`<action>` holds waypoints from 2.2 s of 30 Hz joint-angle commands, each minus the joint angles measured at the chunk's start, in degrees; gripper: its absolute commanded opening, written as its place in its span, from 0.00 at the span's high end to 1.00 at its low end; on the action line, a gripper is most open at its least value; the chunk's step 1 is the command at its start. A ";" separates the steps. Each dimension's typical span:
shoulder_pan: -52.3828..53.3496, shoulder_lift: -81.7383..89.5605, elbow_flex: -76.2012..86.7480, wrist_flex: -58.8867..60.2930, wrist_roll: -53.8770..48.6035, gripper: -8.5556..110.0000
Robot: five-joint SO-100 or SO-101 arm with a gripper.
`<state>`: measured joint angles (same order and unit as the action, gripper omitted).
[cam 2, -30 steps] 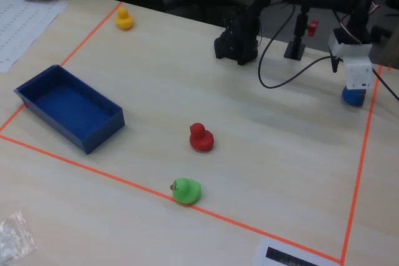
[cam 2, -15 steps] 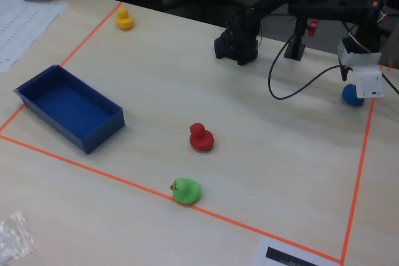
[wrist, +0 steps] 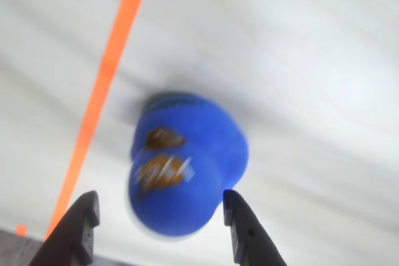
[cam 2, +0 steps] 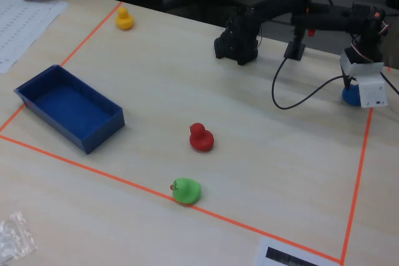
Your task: Grasp blue duck and put it into box.
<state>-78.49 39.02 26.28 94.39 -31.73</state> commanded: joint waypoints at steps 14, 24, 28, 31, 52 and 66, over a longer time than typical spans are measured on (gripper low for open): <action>3.34 -1.58 -3.52 -0.44 -1.05 0.73; 2.11 -1.58 -2.90 1.14 -0.62 0.93; 1.85 -0.53 -2.99 2.11 0.00 0.93; 2.90 2.02 -3.08 3.69 0.35 0.93; 79.01 31.55 -9.40 -8.70 -36.65 0.93; 116.72 16.96 -10.90 -29.27 -49.39 0.93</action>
<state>34.45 58.45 19.78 67.76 -79.98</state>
